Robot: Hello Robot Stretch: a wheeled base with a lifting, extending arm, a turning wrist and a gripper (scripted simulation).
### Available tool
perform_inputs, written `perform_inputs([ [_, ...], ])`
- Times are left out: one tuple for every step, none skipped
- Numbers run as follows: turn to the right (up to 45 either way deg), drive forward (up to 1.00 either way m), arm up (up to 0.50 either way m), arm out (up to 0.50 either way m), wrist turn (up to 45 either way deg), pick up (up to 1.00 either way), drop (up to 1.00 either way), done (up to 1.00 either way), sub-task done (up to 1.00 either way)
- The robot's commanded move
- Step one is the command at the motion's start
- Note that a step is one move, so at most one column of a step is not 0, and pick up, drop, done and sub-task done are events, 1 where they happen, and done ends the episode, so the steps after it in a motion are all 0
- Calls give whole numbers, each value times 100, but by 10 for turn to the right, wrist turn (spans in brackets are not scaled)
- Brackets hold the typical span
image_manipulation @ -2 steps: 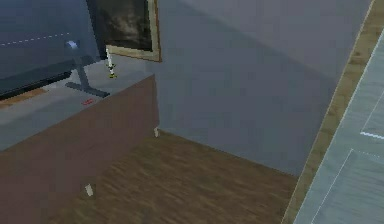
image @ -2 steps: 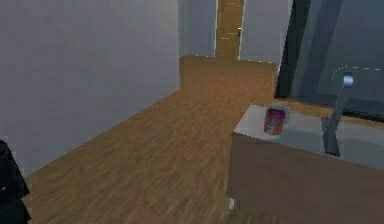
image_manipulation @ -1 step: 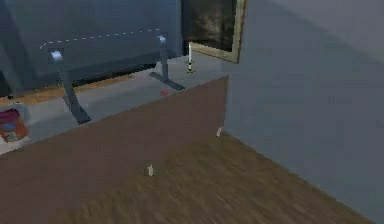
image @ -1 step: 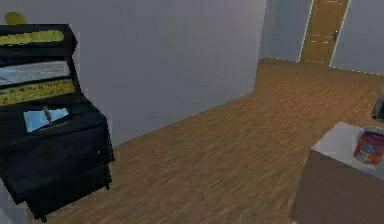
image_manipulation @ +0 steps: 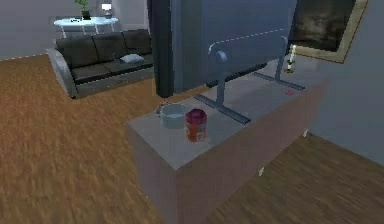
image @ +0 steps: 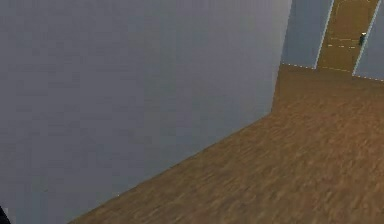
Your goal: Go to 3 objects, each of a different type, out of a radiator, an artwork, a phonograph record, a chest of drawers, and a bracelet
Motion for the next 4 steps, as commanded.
perform_inputs([
  [0, 15, 0, 0, 0, 0, 0, 0, 0],
  [330, 0, 0, 0, 0, 0, 0, 0, 0],
  [30, 0, 0, 0, 0, 0, 0, 0, 0],
  [0, 100, 0, 0, 0, 0, 0, 0, 0],
])
